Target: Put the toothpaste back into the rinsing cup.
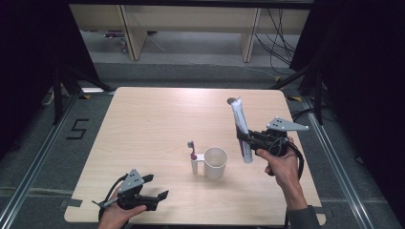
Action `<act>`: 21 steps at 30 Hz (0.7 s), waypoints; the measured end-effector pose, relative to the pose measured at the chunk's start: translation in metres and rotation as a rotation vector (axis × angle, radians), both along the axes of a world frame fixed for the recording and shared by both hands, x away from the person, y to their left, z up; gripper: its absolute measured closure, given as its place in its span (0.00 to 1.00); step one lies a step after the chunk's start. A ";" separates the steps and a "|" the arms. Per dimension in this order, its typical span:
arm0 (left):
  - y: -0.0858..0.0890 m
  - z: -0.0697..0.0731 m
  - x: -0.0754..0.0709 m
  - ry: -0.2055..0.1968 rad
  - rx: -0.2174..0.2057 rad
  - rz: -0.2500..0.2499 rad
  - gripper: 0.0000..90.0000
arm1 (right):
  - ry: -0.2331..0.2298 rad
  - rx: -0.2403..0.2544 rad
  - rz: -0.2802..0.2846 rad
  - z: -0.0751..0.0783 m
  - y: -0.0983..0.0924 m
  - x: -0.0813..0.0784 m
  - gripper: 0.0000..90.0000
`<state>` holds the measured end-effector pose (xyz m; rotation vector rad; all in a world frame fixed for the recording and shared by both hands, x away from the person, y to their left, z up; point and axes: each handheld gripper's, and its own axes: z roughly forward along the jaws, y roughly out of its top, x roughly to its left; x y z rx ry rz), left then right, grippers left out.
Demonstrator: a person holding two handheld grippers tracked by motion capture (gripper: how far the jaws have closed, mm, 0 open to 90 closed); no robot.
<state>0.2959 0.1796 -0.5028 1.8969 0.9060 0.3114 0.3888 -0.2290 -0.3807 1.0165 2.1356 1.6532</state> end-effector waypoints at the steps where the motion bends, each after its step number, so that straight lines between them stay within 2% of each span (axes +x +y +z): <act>1: 0.000 0.000 0.000 0.002 0.001 0.001 0.18 | -0.004 0.003 0.008 0.001 0.004 0.000 0.86; 4: 0.001 0.001 0.000 -0.003 0.004 -0.001 0.18 | -0.030 0.020 0.030 0.001 0.018 0.003 0.86; 6: 0.001 0.000 0.000 -0.001 0.005 -0.002 0.18 | -0.008 0.035 0.034 -0.001 0.028 0.002 0.86; 7: 0.001 0.000 0.000 -0.001 0.004 -0.004 0.18 | -0.029 0.025 0.044 -0.003 0.032 0.004 0.86; 11: 0.001 0.000 0.000 -0.003 0.003 -0.010 0.18 | -0.026 0.039 0.069 -0.011 0.047 0.007 0.86; 14: 0.001 0.000 0.000 -0.001 -0.003 -0.001 0.18 | -0.022 0.022 0.068 -0.016 0.055 0.010 0.86; 17: 0.002 0.000 0.001 -0.003 0.008 -0.003 0.18 | -0.022 0.036 0.082 -0.022 0.061 0.013 0.86; 19: 0.001 0.000 0.000 -0.002 -0.003 -0.004 0.18 | -0.014 0.024 0.083 -0.026 0.064 0.013 0.86; 20: 0.001 0.000 0.000 -0.003 0.009 -0.004 0.18 | -0.005 0.021 0.082 -0.028 0.065 0.012 0.86; 21: 0.001 0.001 0.000 -0.004 0.014 -0.008 0.18 | -0.019 0.016 0.095 -0.031 0.067 0.013 0.86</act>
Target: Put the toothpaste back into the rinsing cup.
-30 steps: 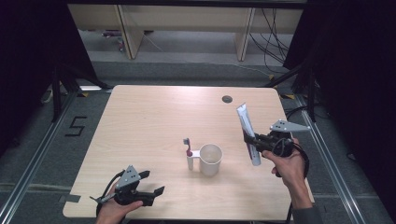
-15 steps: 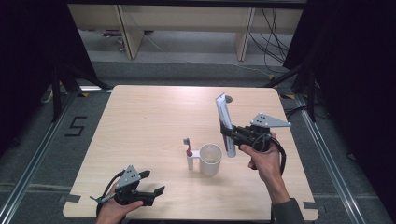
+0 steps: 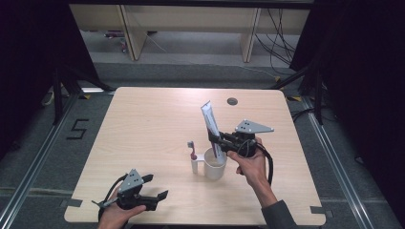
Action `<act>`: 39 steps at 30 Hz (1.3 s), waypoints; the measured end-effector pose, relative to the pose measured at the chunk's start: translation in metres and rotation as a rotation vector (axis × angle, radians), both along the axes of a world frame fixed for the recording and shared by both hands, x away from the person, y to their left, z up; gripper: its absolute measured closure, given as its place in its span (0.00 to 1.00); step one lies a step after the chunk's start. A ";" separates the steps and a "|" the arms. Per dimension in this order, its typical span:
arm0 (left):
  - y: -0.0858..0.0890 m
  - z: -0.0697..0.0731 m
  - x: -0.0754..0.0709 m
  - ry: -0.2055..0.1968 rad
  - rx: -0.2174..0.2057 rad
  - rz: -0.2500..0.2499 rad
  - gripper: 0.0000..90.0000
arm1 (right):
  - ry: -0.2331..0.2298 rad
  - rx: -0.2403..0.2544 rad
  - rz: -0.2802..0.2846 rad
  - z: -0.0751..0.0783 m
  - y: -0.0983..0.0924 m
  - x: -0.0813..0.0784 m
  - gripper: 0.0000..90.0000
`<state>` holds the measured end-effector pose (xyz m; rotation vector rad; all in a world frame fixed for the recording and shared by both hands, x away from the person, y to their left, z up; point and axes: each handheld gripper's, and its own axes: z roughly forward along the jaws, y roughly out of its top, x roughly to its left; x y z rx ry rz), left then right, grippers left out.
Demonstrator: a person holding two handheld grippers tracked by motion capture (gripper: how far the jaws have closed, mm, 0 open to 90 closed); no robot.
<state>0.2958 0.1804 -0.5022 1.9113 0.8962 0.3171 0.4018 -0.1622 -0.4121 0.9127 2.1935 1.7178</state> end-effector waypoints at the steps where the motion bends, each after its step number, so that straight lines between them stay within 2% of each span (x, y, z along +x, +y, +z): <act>1: 0.000 0.000 0.000 0.002 0.002 -0.001 0.18 | 0.021 -0.009 -0.014 -0.003 0.001 -0.002 0.86; 2: -0.001 -0.001 -0.001 0.002 -0.005 0.002 0.18 | 0.030 -0.013 -0.020 -0.005 0.003 -0.002 0.86; 3: -0.001 -0.001 -0.001 0.002 -0.010 -0.003 0.18 | 0.012 -0.032 -0.017 -0.010 0.002 0.000 0.86; 5: -0.001 -0.001 0.000 -0.001 -0.007 -0.009 0.18 | 0.032 -0.025 -0.011 -0.015 0.002 0.000 0.86; 6: -0.001 -0.001 0.000 0.000 -0.008 -0.008 0.18 | 0.020 -0.032 -0.007 -0.017 0.002 0.001 0.86; 8: -0.001 -0.001 -0.001 0.000 -0.002 -0.008 0.18 | 0.042 -0.029 -0.017 -0.020 0.002 -0.003 0.86; 9: -0.001 -0.001 -0.001 0.002 -0.008 -0.004 0.18 | 0.034 -0.028 -0.004 -0.022 0.002 -0.003 0.86; 10: -0.001 -0.001 0.000 0.003 -0.008 -0.004 0.18 | 0.007 -0.044 0.001 -0.023 0.002 -0.003 0.86; 13: -0.001 -0.001 -0.001 0.000 -0.002 -0.010 0.18 | 0.029 -0.043 0.001 -0.028 0.004 -0.006 0.86; 19: -0.001 -0.001 -0.001 -0.002 -0.015 -0.007 0.18 | 0.024 -0.087 0.008 -0.039 0.005 -0.006 0.86; 20: -0.001 -0.001 -0.001 -0.003 -0.006 -0.011 0.18 | 0.032 -0.086 0.021 -0.040 0.005 -0.006 0.86; 21: -0.001 0.000 -0.001 -0.004 -0.007 -0.011 0.18 | 0.047 -0.086 0.012 -0.040 0.005 -0.008 0.86; 22: -0.001 0.000 -0.001 -0.003 0.000 -0.006 0.18 | 0.002 -0.097 0.008 -0.041 0.005 -0.007 0.86; 24: -0.001 0.000 -0.001 -0.003 0.000 -0.007 0.18 | 0.021 -0.097 0.032 -0.041 0.005 -0.008 0.86; 27: -0.001 0.000 -0.001 -0.005 -0.001 -0.006 0.18 | 0.031 -0.109 0.026 -0.041 0.004 -0.011 0.85; 28: -0.001 0.000 -0.001 -0.003 -0.001 -0.005 0.18 | 0.004 -0.106 0.031 -0.042 0.004 -0.010 0.85; 29: -0.001 0.000 -0.001 -0.004 0.000 -0.008 0.18 | 0.004 -0.098 0.038 -0.042 0.004 -0.010 0.85; 30: -0.001 0.000 -0.001 -0.003 0.001 -0.008 0.18 | 0.022 -0.103 0.044 -0.042 0.004 -0.011 0.85; 34: -0.001 -0.001 -0.001 0.000 -0.009 -0.011 0.18 | 0.033 -0.136 0.041 -0.040 0.002 -0.013 0.85; 35: -0.001 -0.001 -0.001 0.001 -0.006 -0.014 0.18 | 0.030 -0.139 0.033 -0.039 0.002 -0.014 0.85; 36: -0.001 0.000 -0.001 0.000 0.002 -0.013 0.18 | 0.022 -0.145 0.051 -0.039 0.002 -0.013 0.85; 37: -0.001 0.000 -0.001 0.000 0.000 -0.011 0.18 | 0.034 -0.147 0.059 -0.039 0.002 -0.014 0.85; 38: -0.001 0.000 -0.001 0.001 0.000 -0.009 0.18 | 0.026 -0.152 0.049 -0.039 0.003 -0.015 0.85; 39: -0.001 0.000 -0.001 -0.001 0.001 -0.009 0.18 | 0.010 -0.175 0.055 -0.039 0.002 -0.015 0.85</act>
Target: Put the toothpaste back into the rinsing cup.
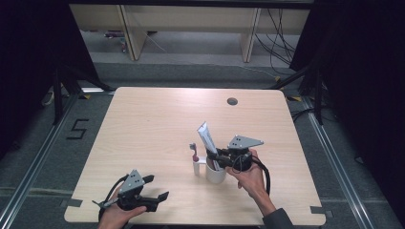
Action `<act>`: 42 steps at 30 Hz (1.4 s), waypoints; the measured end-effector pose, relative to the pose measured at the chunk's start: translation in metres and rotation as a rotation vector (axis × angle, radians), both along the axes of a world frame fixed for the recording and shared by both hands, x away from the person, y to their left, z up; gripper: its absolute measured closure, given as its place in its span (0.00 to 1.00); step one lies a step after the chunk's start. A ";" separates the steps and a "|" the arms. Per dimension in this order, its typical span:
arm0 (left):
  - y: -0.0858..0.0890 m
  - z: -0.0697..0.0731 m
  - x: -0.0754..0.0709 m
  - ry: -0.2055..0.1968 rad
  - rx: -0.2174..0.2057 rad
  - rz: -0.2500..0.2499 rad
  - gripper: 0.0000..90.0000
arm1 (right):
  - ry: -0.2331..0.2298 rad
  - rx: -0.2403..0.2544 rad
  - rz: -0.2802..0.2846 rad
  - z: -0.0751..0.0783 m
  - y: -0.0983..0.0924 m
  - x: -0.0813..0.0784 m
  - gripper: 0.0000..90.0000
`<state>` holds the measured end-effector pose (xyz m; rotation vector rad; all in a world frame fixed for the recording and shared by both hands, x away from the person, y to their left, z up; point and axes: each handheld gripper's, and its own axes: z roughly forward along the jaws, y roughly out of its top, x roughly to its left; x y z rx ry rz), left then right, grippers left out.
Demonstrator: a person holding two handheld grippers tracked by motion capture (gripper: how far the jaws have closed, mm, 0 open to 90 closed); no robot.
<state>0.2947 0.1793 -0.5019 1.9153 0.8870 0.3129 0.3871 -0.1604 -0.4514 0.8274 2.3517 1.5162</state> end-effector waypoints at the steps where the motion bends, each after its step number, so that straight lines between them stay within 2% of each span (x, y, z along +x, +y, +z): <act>1: 0.000 0.000 0.000 0.000 0.000 0.000 0.18 | 0.019 -0.008 -0.003 0.000 0.001 -0.002 0.85; 2: 0.000 0.000 0.000 0.001 0.001 0.000 0.18 | 0.004 -0.014 -0.003 0.000 0.000 -0.002 0.85; 3: 0.000 0.000 0.000 0.000 0.001 0.000 0.18 | 0.028 -0.018 0.008 -0.001 0.001 -0.002 0.85; 4: 0.001 0.000 0.000 -0.001 0.001 -0.001 0.18 | 0.011 -0.017 0.002 -0.001 0.000 -0.002 0.85; 6: 0.000 0.000 0.000 -0.001 0.000 -0.001 0.18 | 0.039 -0.025 0.000 -0.001 0.000 -0.004 0.85; 7: 0.000 0.000 0.000 -0.001 -0.002 -0.002 0.18 | 0.038 -0.041 -0.009 0.000 -0.001 -0.005 0.85; 11: 0.001 0.000 0.000 0.001 -0.004 -0.003 0.18 | 0.024 -0.053 0.010 -0.002 0.000 -0.006 0.85; 13: 0.001 0.000 0.000 -0.001 -0.004 -0.003 0.18 | 0.048 -0.059 0.003 -0.002 0.001 -0.008 0.85; 14: 0.001 0.001 0.000 -0.002 0.000 -0.006 0.18 | 0.029 -0.074 0.018 -0.003 0.000 -0.007 0.85; 17: 0.000 0.000 0.000 0.000 -0.009 -0.001 0.18 | 0.045 -0.099 0.009 -0.005 0.001 -0.009 0.85; 18: 0.000 0.000 0.000 -0.001 -0.007 -0.004 0.18 | 0.050 -0.109 0.021 -0.006 0.001 -0.010 0.84; 20: 0.001 0.000 0.000 0.000 -0.001 -0.008 0.18 | 0.053 -0.108 0.012 -0.006 0.000 -0.011 0.84; 21: 0.000 0.000 0.000 0.001 -0.009 -0.005 0.18 | 0.034 -0.111 0.015 -0.006 0.000 -0.011 0.84; 22: 0.000 0.000 0.000 0.000 -0.007 -0.006 0.18 | 0.053 -0.107 0.021 -0.005 0.000 -0.013 0.83; 24: 0.000 0.000 -0.001 0.001 -0.008 -0.004 0.18 | 0.045 -0.098 0.010 -0.005 -0.001 -0.014 0.80; 25: 0.000 0.000 -0.001 -0.002 -0.003 -0.008 0.18 | 0.058 -0.095 -0.001 -0.003 -0.002 -0.015 0.80; 27: 0.000 0.000 -0.001 0.000 -0.009 -0.004 0.18 | 0.037 -0.090 0.021 -0.003 -0.003 -0.015 0.77; 28: 0.001 0.001 -0.001 -0.001 0.000 -0.002 0.18 | 0.046 -0.093 0.006 -0.002 -0.004 -0.016 0.76; 31: 0.002 0.001 -0.001 -0.004 -0.010 -0.002 0.18 | 0.026 -0.088 -0.014 0.000 -0.007 -0.018 0.72; 32: 0.002 0.000 -0.001 -0.007 -0.014 -0.003 0.18 | 0.043 -0.080 -0.012 0.001 -0.009 -0.018 0.71; 35: 0.002 0.001 -0.002 -0.004 -0.006 -0.003 0.18 | 0.044 -0.052 -0.019 0.004 -0.014 -0.020 0.68; 38: 0.002 0.000 -0.002 -0.003 -0.007 -0.001 0.18 | 0.032 -0.050 -0.034 0.008 -0.020 -0.022 0.67; 39: 0.002 0.000 -0.002 -0.004 -0.005 -0.004 0.18 | 0.045 -0.043 -0.036 0.009 -0.021 -0.023 0.67; 40: 0.003 0.000 -0.002 -0.004 -0.004 -0.004 0.18 | 0.031 -0.039 -0.042 0.010 -0.023 -0.023 0.67; 41: 0.003 0.000 -0.002 -0.004 -0.005 -0.002 0.18 | 0.035 -0.037 -0.053 0.011 -0.026 -0.024 0.67; 42: 0.003 0.001 -0.002 -0.003 0.000 0.001 0.18 | 0.003 -0.038 -0.054 0.012 -0.029 -0.022 0.67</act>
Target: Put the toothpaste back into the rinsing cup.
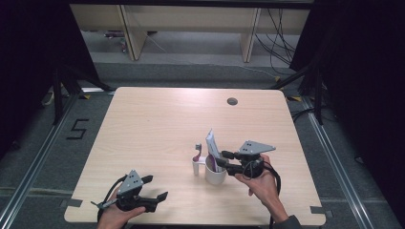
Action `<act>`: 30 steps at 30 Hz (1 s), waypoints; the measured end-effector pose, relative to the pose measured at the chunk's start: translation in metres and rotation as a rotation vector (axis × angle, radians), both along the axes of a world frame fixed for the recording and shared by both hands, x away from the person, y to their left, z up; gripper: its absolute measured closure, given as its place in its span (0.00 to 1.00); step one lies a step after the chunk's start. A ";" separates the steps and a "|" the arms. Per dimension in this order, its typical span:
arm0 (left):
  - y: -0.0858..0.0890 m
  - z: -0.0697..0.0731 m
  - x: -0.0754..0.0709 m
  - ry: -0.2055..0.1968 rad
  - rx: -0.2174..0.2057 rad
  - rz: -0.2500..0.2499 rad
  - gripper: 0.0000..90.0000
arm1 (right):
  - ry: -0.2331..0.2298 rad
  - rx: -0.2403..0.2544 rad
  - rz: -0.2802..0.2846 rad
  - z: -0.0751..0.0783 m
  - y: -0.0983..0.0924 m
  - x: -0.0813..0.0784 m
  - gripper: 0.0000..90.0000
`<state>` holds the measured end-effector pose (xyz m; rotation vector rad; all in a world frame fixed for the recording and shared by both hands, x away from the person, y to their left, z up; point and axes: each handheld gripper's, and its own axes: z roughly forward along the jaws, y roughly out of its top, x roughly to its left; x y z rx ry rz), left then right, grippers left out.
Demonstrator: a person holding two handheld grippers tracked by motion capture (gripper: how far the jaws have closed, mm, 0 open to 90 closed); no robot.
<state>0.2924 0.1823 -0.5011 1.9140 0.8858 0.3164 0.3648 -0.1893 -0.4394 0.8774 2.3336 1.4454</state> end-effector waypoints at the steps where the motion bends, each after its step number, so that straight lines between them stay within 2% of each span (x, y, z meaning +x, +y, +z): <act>1: -0.001 0.000 0.000 0.001 -0.010 0.003 0.18 | 0.018 0.023 0.008 0.000 -0.001 0.000 0.66; 2: -0.001 -0.001 0.000 0.001 -0.011 0.000 0.18 | 0.036 0.021 -0.004 0.002 -0.004 -0.002 0.66; 4: 0.000 -0.001 0.000 0.002 -0.005 -0.001 0.18 | 0.012 0.032 -0.013 0.002 -0.010 -0.002 0.65; 5: 0.000 -0.001 0.000 0.001 -0.005 -0.001 0.18 | 0.033 0.043 -0.025 0.003 -0.012 -0.004 0.64; 6: 0.000 0.000 0.000 0.001 -0.005 0.001 0.18 | 0.006 0.031 -0.031 0.004 -0.015 -0.003 0.63; 8: 0.001 0.000 0.000 0.000 0.001 0.001 0.18 | 0.034 0.044 -0.052 0.006 -0.021 -0.007 0.61; 10: 0.001 0.000 0.000 0.001 -0.004 0.011 0.18 | 0.015 0.030 -0.079 0.007 -0.028 -0.010 0.60; 11: 0.001 0.000 0.000 0.001 -0.005 0.012 0.18 | 0.033 0.033 -0.094 0.006 -0.032 -0.011 0.58; 13: 0.001 0.000 0.000 0.001 -0.007 0.017 0.18 | 0.026 0.027 -0.105 0.004 -0.038 -0.012 0.56; 14: 0.001 0.000 0.000 0.001 -0.008 0.019 0.18 | 0.048 0.027 -0.129 0.003 -0.041 -0.014 0.55; 15: 0.000 0.000 0.000 0.001 -0.010 0.019 0.18 | 0.026 0.030 -0.129 0.001 -0.044 -0.013 0.54; 16: 0.000 0.000 0.000 0.001 -0.006 0.022 0.18 | 0.058 0.038 -0.146 0.000 -0.046 -0.015 0.53; 17: 0.000 0.000 0.001 0.000 -0.017 0.018 0.18 | 0.051 0.027 -0.143 -0.001 -0.050 -0.015 0.52; 18: 0.000 0.000 0.001 0.006 -0.019 0.024 0.18 | 0.080 0.034 -0.146 -0.002 -0.053 -0.016 0.51; 19: 0.001 -0.001 0.001 0.005 -0.011 0.022 0.18 | 0.058 0.034 -0.156 -0.005 -0.055 -0.015 0.50; 23: 0.000 0.000 0.001 0.005 -0.017 0.023 0.18 | 0.086 0.047 -0.194 -0.009 -0.063 -0.018 0.46; 25: 0.001 0.000 0.001 0.003 -0.020 0.021 0.18 | 0.066 0.037 -0.195 -0.013 -0.066 -0.018 0.46; 26: 0.001 0.000 0.001 0.007 -0.012 0.027 0.18 | 0.092 0.041 -0.205 -0.013 -0.067 -0.020 0.45; 29: 0.001 0.000 0.001 0.002 -0.021 0.021 0.18 | 0.080 0.031 -0.211 -0.018 -0.071 -0.020 0.43; 30: 0.000 0.000 0.001 0.000 -0.021 0.020 0.18 | 0.103 0.034 -0.220 -0.018 -0.072 -0.022 0.42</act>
